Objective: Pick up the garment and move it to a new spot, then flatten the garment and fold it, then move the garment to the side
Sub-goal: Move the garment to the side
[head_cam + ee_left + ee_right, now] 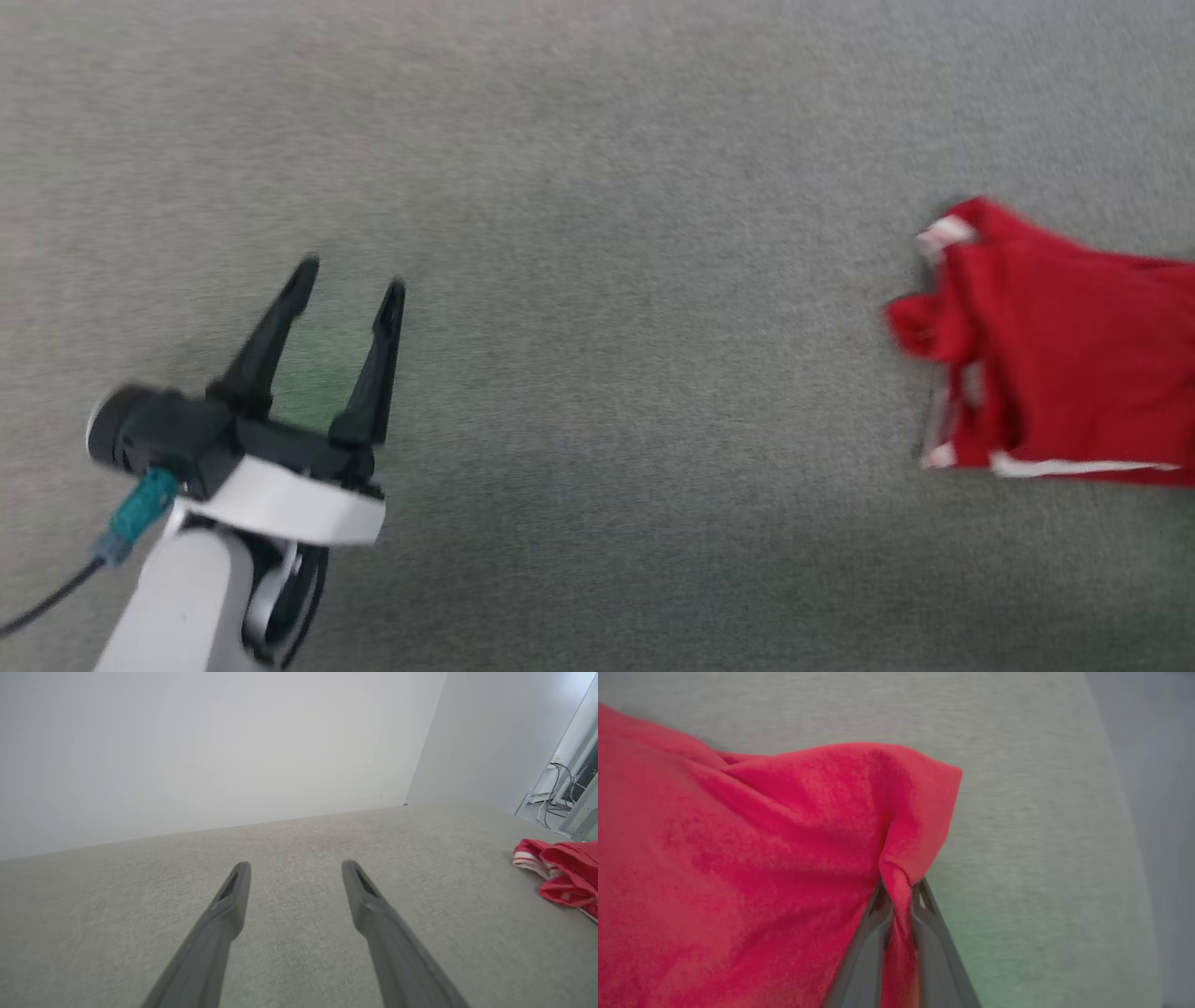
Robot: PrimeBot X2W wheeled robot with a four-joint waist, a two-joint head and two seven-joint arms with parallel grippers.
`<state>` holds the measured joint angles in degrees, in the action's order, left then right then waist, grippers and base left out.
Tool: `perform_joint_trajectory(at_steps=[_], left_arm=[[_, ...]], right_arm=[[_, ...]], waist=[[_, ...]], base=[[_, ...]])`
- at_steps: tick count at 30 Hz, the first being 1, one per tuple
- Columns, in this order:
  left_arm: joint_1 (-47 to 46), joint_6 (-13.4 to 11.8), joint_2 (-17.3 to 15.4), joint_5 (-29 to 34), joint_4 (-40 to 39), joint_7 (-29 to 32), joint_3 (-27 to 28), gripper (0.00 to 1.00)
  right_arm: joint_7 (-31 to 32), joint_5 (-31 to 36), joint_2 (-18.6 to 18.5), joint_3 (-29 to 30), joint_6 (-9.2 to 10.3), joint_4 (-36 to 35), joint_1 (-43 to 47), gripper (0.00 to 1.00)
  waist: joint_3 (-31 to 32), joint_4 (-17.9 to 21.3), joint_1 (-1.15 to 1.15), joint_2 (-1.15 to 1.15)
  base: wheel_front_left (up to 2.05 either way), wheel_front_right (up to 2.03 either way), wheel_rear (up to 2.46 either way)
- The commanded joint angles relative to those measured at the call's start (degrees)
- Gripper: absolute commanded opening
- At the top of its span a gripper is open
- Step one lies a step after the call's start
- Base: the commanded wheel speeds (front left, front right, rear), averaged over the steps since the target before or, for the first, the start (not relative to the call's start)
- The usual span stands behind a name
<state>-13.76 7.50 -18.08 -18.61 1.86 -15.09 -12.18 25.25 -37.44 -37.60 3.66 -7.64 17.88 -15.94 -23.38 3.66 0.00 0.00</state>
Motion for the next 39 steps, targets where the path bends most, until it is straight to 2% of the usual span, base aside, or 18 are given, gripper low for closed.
perform_joint_trajectory(at_steps=[1, 8, 14, 21, 26, 27, 28, 29, 30, 33, 39], left_arm=[[-1.93, -0.05, -0.47, 0.23, -0.28, -0.08, -0.57, 1.0], [-11.95, -0.05, -3.6, 0.96, -1.22, -0.08, -6.17, 1.0], [-18.1, -0.05, -5.14, 0.17, -2.4, -0.08, -7.67, 1.0], [-19.71, -0.05, -6.46, 0.1, -3.98, -0.08, -6.86, 1.0], [-18.87, -0.05, -6.44, 0.32, -4.38, -0.08, -6.08, 1.0], [-18.37, -0.05, -5.9, 0.29, -5.01, -0.08, -5.47, 1.0], [-18.37, -0.05, -5.9, 0.29, -5.01, -0.08, -5.47, 1.0], [-17.85, -0.05, -5.78, 0.24, -5.03, -0.08, -5.35, 1.0], [-17.31, -0.05, -5.59, 0.19, -4.99, -0.08, -5.1, 1.0], [-15.86, -0.05, -4.49, 0.03, -4.11, -0.08, -4.35, 1.0], [-10.65, -0.05, -2.2, -0.16, -2.18, -0.08, -2.07, 1.0]], right_arm=[[-0.92, 0.22, -0.34, 1.41, 0.28, 0.94, -1.15, 0.0], [-6.48, 4.12, -1.48, 10.75, 0.28, 10.57, -8.21, 0.0], [-14.83, 12.3, -0.2, 17.99, 0.28, 19.78, -18.9, 0.0], [-18.98, 22.32, 2.36, 20.05, 0.21, 30.1, -28.18, 0.0], [-21.47, 25.71, 3.32, 20.5, 0.21, 34.65, -31.23, 0.0], [-23.16, 27.26, 3.18, 20.63, 0.21, 36.17, -32.02, 0.27], [-23.16, 27.26, 3.18, 20.63, 0.21, 36.17, -32.02, 0.27], [-24.04, 27.92, 3.24, 20.46, 0.21, 36.84, -32.45, 0.72], [-24.83, 28.45, 3.51, 20.14, 0.21, 37.39, -32.89, 1.0], [-26.54, 29.44, 3.84, 17.75, 0.21, 37.78, -33.07, 1.0], [-25.24, 26.84, 5.84, 6.57, 0.21, 33.97, -31.23, 1.0]], waist=[[-2.24, 2.12, 0.0, 0.0], [-7.93, 4.71, 0.0, 0.0], [-12.57, 5.0, 0.0, 0.0], [-14.93, 4.44, 0.0, 0.0], [-14.89, 3.75, 0.0, 0.0], [-14.35, 3.48, 0.0, 0.0], [-14.35, 3.48, 0.0, 0.0], [-13.93, 3.33, 0.0, 0.0], [-13.39, 3.24, 0.0, 0.0], [-10.87, 2.78, 0.0, 0.0], [-4.78, 1.89, 0.0, 0.0]], base=[[0.0, 0.0, 0.0], [0.0, 0.0, 0.0], [0.0, 0.0, 0.0], [0.0, 0.0, 0.0], [0.0, 0.0, 0.0], [0.0, 0.0, 0.0], [0.0, 0.0, 0.0], [0.0, 0.0, 0.0], [0.0, 0.0, 0.0], [0.0, 0.0, 0.0], [0.0, 0.0, 0.0]])
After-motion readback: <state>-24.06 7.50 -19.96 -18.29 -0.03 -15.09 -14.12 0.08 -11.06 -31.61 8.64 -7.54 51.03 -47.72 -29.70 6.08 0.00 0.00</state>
